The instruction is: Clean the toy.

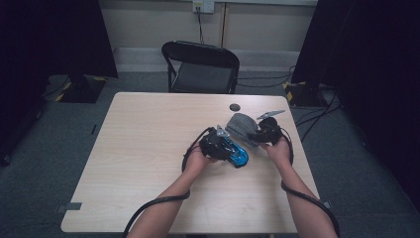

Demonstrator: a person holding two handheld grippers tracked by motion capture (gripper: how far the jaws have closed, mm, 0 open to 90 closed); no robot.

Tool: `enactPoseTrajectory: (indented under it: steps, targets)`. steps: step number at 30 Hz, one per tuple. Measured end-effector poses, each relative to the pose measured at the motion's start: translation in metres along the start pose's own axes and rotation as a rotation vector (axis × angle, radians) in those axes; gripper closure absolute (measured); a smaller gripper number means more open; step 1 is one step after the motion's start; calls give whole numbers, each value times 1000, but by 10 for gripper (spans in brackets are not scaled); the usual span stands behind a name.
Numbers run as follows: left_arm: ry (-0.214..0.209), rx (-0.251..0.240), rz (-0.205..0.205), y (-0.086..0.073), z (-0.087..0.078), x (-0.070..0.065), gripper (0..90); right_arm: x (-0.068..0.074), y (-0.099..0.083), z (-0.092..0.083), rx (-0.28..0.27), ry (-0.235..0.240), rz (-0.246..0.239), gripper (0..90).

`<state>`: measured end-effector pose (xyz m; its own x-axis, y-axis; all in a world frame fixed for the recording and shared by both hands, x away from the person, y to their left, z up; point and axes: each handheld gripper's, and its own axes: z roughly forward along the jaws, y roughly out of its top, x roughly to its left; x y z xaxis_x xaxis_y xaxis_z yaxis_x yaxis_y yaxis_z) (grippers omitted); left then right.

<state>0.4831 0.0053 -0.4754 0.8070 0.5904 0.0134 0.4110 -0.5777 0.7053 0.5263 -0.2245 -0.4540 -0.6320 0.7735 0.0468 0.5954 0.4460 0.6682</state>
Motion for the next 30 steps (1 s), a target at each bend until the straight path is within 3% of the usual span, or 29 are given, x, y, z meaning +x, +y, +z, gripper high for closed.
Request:
enactPoseTrajectory:
  steps: [8, 14, 30]
  targets:
    - [0, -9, -1, -1, 0, 0, 370, 14, 12, 23, 23, 12, -44, 715]
    - [1, -11, -2, -1, 0, 0, 370, 16, 6, 36, 52, 37, -71, 715]
    - [3, -8, -2, -1, 0, 0, 370, 10, -14, 25, 40, 86, -76, 716]
